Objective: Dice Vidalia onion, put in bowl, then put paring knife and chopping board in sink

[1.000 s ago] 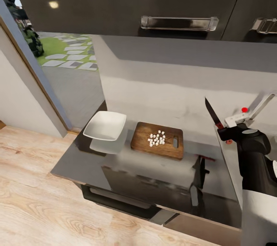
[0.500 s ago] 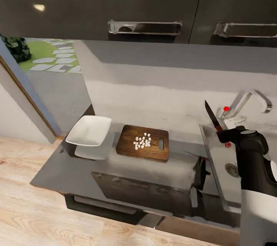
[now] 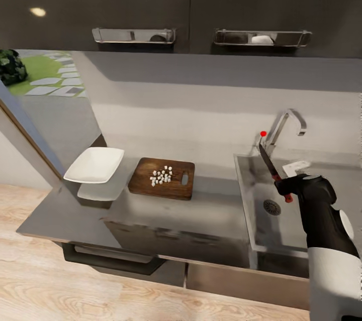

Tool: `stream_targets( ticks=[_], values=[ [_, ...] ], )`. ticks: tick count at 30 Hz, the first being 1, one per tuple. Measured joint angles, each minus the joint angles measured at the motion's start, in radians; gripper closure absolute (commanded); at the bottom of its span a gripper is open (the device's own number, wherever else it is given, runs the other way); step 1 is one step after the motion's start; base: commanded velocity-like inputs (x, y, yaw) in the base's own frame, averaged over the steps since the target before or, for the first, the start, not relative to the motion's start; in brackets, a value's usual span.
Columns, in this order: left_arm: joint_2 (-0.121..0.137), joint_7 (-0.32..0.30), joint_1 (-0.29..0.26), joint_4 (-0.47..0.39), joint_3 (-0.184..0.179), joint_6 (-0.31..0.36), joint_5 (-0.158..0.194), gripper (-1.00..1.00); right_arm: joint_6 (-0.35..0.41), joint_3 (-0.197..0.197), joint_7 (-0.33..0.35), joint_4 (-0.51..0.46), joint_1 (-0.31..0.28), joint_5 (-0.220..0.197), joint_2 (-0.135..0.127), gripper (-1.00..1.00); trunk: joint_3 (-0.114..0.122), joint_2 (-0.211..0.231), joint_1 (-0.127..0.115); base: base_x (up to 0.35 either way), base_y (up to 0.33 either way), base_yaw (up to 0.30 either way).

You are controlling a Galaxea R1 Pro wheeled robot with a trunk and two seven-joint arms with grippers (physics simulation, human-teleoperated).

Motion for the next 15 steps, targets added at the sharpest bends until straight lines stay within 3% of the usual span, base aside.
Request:
stream_targets(
  ticks=[3, 5, 6, 7, 11, 13, 15],
  values=[
    [0.0, 0.0, 0.0, 0.0, 0.002, 0.0, 0.0, -1.0, -0.005, -0.006, -0.001, 0.094, 0.0, -0.002, 0.001, 1.0, 0.0, 0.0, 0.0, -0.001, -0.052, 0.0],
    [0.0, 0.0, 0.0, 0.0, 0.002, 0.0, 0.0, -1.0, -0.014, -0.109, -0.003, 0.174, 0.0, -0.015, -0.002, 1.0, 0.0, 0.0, 0.0, 0.0, -0.005, 0.0],
    [0.001, 0.0, 0.0, 0.0, 0.002, 0.0, 0.0, -1.0, -0.032, -0.19, -0.008, 0.194, 0.0, -0.028, -0.003, 1.0, 0.0, 0.0, 0.0, 0.0, -0.002, 0.0],
    [0.001, 0.0, 0.0, 0.0, 0.002, 0.0, 0.0, -1.0, -0.057, -0.23, -0.018, 0.217, 0.0, -0.038, -0.003, 1.0, 0.0, 0.0, 0.0, 0.0, 0.0, 0.0],
    [0.001, 0.0, 0.0, 0.0, 0.001, 0.0, 0.0, -1.0, -0.158, -0.292, -0.104, 0.337, 0.0, -0.052, -0.018, 1.0, 0.0, 0.0, 0.0, 0.0, 0.0, 0.0],
    [0.0, 0.001, 0.0, 0.0, 0.001, 0.0, 0.0, -1.0, -0.205, -0.338, -0.121, 0.349, 0.0, -0.096, -0.021, 1.0, 0.0, 0.0, 0.0, 0.0, 0.0, 0.0],
    [0.0, 0.0, 0.0, 0.0, 0.002, 0.0, 0.0, -1.0, -0.232, -0.355, -0.126, 0.35, 0.0, -0.142, -0.021, 1.0, 0.0, 0.0, 0.0, 0.0, 0.0, 0.0]
  ],
)
